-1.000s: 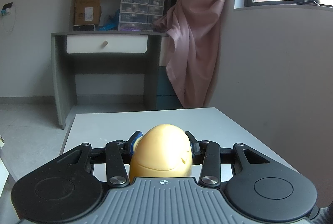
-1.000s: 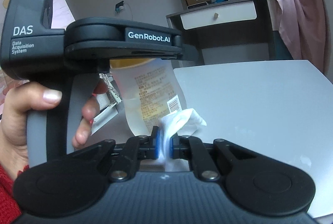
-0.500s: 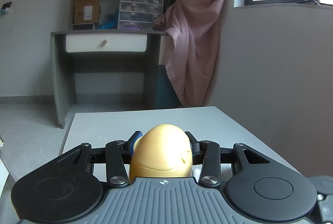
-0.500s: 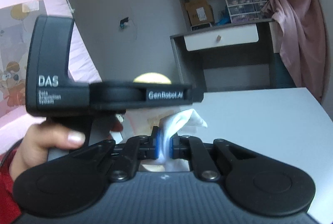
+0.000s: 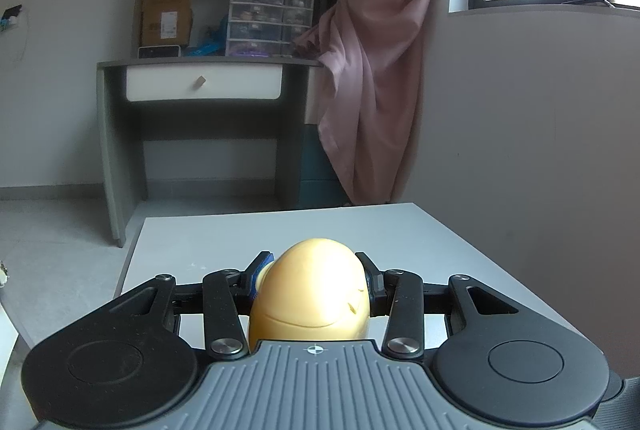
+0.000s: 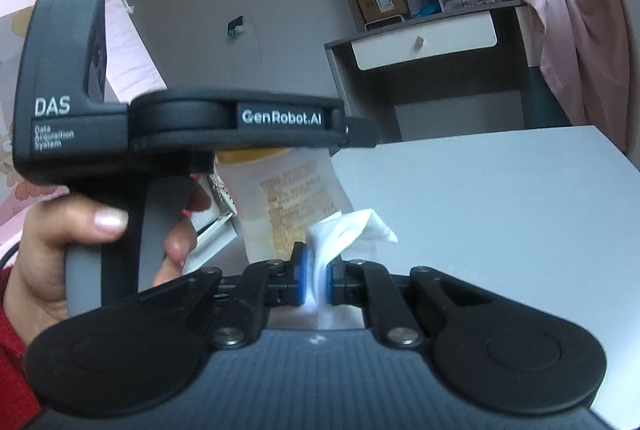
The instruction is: Clean container
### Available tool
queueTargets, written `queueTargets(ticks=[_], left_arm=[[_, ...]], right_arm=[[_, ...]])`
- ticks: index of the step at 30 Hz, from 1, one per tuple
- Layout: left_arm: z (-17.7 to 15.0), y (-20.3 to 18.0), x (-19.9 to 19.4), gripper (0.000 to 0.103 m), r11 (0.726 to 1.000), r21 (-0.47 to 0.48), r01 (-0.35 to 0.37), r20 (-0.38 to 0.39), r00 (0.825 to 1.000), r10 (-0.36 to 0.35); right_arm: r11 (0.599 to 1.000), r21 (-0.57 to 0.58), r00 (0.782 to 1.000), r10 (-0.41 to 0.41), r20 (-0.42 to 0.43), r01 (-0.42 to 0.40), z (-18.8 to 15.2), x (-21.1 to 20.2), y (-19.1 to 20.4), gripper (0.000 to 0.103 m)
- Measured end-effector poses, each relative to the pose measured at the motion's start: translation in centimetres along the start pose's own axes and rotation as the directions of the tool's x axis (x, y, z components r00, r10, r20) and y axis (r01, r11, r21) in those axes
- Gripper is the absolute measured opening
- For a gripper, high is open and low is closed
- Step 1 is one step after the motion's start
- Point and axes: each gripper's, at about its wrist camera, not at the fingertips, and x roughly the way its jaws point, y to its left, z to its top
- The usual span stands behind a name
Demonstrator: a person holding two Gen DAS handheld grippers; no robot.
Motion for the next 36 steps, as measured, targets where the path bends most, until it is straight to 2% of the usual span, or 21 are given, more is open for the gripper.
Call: queueTargets(ticks=[13, 36], left_arm=[[0.3, 0.3, 0.1, 0.043, 1.000, 0.000, 0.008, -0.006, 1.000, -0.008], [0.2, 0.8, 0.7, 0.043, 1.000, 0.005, 0.005, -0.006, 1.000, -0.005]], right_arm=[[0.997, -0.069, 0.997, 0.029, 0.072, -0.024, 2.3, -1.6, 1.3, 0.009], [1.000, -0.002, 0.999, 0.006, -0.049, -0.007, -0.3, 0.5, -0.5, 0.009]])
